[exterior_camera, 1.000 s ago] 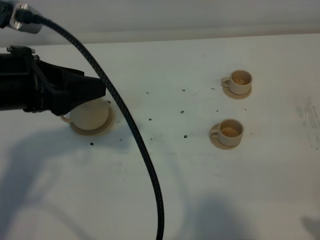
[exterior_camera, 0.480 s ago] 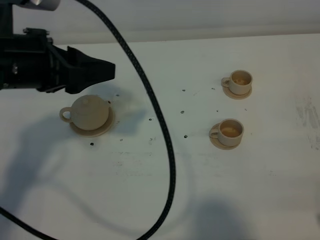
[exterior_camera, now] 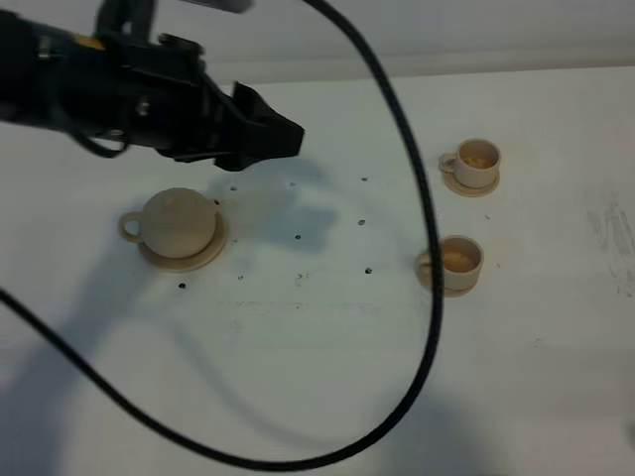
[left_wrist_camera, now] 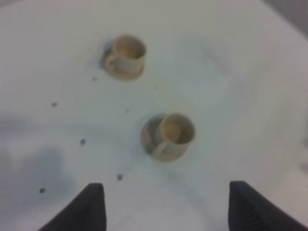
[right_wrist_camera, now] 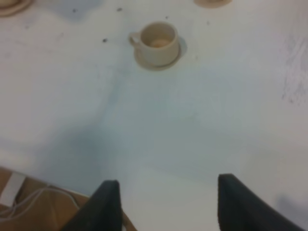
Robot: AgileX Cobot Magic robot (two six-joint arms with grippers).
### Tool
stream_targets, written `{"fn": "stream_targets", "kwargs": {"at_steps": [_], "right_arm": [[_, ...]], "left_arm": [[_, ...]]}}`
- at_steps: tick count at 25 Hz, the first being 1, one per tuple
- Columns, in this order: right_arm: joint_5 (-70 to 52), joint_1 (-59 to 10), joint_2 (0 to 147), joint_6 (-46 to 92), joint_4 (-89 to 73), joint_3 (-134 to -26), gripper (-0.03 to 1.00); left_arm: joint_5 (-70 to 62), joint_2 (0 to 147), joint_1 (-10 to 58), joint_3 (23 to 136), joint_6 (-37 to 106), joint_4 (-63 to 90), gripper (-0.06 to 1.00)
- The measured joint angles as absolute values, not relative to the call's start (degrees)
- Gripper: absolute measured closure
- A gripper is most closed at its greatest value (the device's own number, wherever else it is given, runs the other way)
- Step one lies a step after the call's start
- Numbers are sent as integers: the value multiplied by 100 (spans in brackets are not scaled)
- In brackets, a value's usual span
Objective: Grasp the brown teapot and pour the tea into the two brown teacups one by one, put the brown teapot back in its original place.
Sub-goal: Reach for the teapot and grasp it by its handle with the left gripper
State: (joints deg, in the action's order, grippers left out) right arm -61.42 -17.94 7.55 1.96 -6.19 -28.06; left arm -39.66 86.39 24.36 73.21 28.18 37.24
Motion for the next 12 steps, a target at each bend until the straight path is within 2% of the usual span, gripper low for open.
{"fn": "stream_targets", "kwargs": {"at_steps": [7, 12], "right_arm": [[-6109, -481, 257, 196, -808, -2806, 50], [-6102, 85, 49, 196, -808, -2806, 50]], "left_arm": [[-3960, 9467, 2685, 7854, 1975, 2769, 40], [-3967, 9837, 2754, 8018, 1920, 2664, 40]]}}
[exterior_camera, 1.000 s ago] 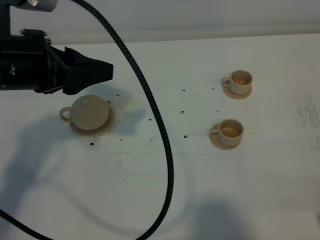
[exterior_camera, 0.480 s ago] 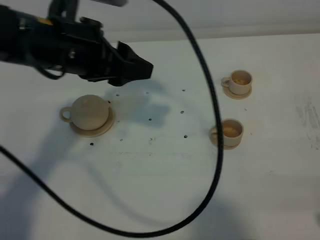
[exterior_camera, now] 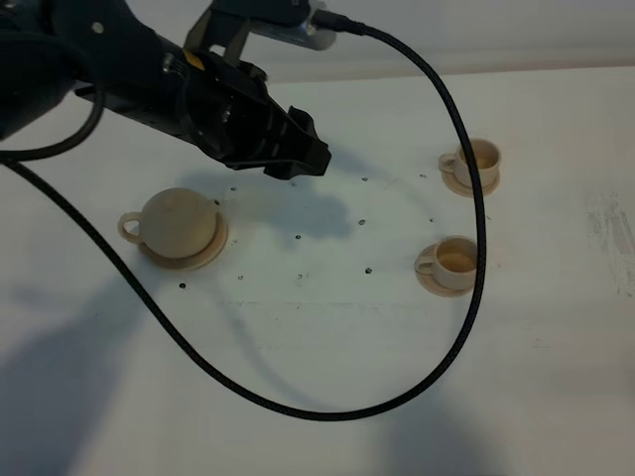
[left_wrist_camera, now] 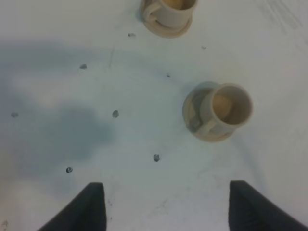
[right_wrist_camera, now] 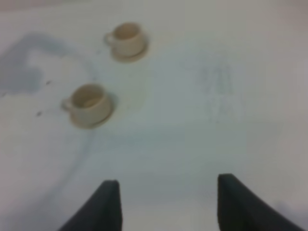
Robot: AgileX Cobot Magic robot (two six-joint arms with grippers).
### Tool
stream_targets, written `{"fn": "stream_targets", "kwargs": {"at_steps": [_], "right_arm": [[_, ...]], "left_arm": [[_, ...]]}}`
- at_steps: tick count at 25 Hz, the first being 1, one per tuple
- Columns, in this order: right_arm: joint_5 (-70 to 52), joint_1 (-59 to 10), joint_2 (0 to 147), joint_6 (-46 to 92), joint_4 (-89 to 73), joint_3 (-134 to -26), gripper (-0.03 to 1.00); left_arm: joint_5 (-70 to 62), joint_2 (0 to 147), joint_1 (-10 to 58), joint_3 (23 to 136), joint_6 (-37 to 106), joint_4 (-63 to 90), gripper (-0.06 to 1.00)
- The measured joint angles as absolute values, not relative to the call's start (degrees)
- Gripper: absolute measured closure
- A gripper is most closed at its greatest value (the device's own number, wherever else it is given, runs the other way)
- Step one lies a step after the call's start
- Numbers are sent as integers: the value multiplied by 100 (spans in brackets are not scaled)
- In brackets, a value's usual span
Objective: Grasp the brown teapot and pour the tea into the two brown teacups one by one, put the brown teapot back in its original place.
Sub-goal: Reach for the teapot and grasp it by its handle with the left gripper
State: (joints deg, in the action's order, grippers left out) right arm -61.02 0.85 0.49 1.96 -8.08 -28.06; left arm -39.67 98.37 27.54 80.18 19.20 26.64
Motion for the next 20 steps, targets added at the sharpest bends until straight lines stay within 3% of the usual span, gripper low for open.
{"fn": "stream_targets", "kwargs": {"at_steps": [12, 20], "right_arm": [[-6095, 132, -36, 196, -850, -2806, 50], [-6091, 132, -36, 196, -907, -2806, 50]], "left_arm": [[-4095, 10080, 2756, 8190, 1790, 2160, 40], [-6041, 10737, 2756, 9773, 1526, 1392, 40]]}}
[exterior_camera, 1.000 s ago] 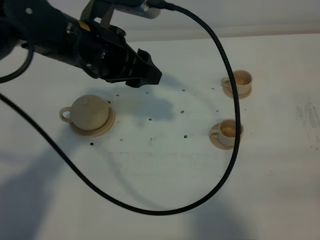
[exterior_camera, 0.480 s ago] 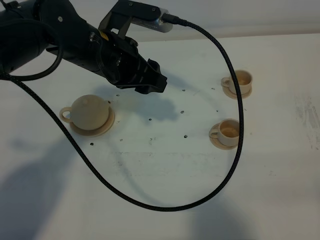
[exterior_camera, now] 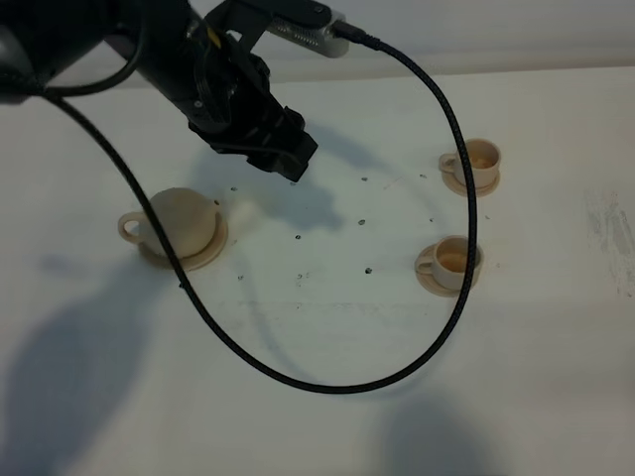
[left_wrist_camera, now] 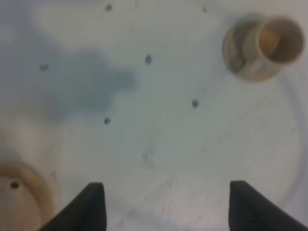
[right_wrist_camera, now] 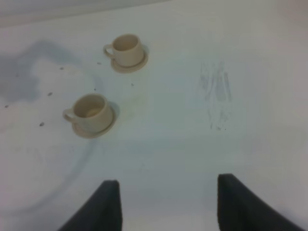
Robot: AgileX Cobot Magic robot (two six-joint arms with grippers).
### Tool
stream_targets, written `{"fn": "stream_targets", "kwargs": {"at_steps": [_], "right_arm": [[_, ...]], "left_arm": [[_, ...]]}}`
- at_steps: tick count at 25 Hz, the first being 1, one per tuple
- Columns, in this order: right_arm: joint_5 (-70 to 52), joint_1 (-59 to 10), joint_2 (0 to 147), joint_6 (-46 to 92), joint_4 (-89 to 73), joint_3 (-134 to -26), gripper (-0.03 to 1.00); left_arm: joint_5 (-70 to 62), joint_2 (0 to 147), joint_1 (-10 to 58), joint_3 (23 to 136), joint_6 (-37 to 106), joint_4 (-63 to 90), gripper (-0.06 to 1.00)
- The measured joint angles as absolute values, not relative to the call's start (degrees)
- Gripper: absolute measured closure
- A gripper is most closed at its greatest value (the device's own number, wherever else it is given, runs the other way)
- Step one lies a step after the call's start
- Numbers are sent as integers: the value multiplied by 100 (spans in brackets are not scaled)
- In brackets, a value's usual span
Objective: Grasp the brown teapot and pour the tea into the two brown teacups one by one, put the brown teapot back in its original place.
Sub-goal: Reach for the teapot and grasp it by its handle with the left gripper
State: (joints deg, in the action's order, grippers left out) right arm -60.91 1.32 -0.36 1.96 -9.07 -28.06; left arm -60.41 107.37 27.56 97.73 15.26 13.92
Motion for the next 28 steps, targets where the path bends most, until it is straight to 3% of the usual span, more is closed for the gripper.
{"fn": "stream_targets", "kwargs": {"at_steps": [10, 19, 24, 28], "right_arm": [[-6091, 132, -36, 196, -912, -2806, 50], [-6091, 132, -36, 196, -912, -2806, 50], [-6091, 132, -36, 194, -917, -2806, 50], [-6091, 132, -36, 194, -917, -2806, 50]], "left_arm": [[-6827, 11232, 2825, 10435, 2392, 367, 40], [-6831, 11256, 3597, 10435, 3549, -633, 40], [-6838, 11225, 3445, 10263, 3698, -1049, 40], [-6833, 10986, 3067, 9436, 4379, -1045, 40]]}}
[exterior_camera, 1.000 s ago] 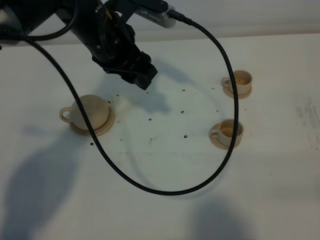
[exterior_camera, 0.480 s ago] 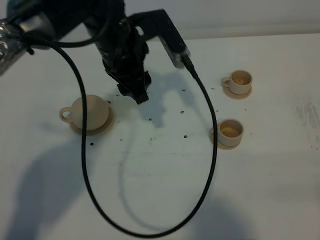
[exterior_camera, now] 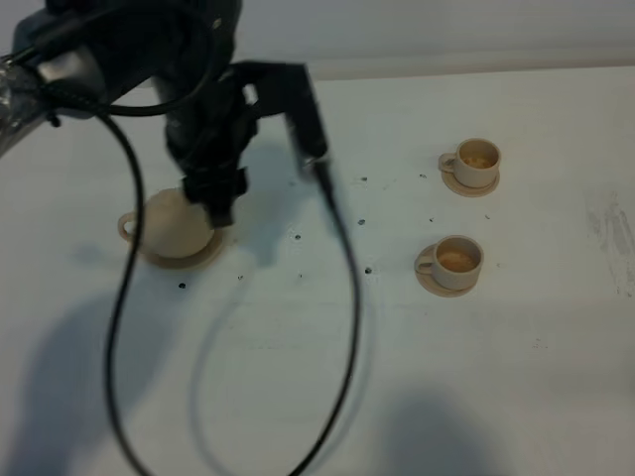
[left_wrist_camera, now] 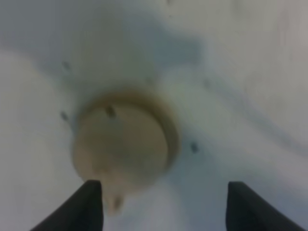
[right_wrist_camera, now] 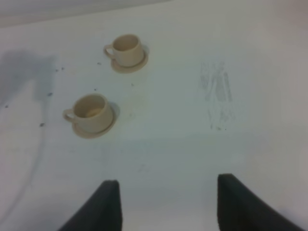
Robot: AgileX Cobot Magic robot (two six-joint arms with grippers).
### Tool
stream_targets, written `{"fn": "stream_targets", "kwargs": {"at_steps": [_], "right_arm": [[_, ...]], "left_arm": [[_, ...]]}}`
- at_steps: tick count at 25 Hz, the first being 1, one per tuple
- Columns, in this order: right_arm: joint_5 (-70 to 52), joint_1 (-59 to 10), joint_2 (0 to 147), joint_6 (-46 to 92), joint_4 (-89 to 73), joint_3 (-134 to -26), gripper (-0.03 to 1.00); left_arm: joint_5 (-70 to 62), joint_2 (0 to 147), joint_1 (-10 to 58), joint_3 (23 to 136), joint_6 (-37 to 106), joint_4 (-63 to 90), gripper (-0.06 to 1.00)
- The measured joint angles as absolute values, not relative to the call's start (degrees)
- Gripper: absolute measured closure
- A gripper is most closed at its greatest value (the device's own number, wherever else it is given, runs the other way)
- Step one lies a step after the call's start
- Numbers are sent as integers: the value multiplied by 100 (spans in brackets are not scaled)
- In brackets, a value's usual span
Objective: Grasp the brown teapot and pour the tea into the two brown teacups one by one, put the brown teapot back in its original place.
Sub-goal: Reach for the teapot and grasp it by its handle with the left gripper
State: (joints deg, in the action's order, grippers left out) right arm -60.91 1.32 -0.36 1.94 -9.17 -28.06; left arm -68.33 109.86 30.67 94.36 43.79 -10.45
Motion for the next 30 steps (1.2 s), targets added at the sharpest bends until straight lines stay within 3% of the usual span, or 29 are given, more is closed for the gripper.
{"fn": "stream_targets", "kwargs": {"at_steps": [4, 10, 19, 30], "right_arm": [[-6089, 132, -36, 194, -917, -2806, 50], [-6089, 132, -36, 194, -917, -2806, 50], [-6089, 132, -36, 194, -930, -2806, 50], [-6084, 132, -36, 194, -930, -2806, 50]], "left_arm": [[-6833, 10698, 2577, 8838, 5028, -1091, 40], [-6838, 10687, 1974, 8801, 5761, -1184, 40], [-6811, 11380, 1622, 8795, 6194, -1439, 41], [-5908, 11913, 1622, 8781, 6247, -1784, 61]]}}
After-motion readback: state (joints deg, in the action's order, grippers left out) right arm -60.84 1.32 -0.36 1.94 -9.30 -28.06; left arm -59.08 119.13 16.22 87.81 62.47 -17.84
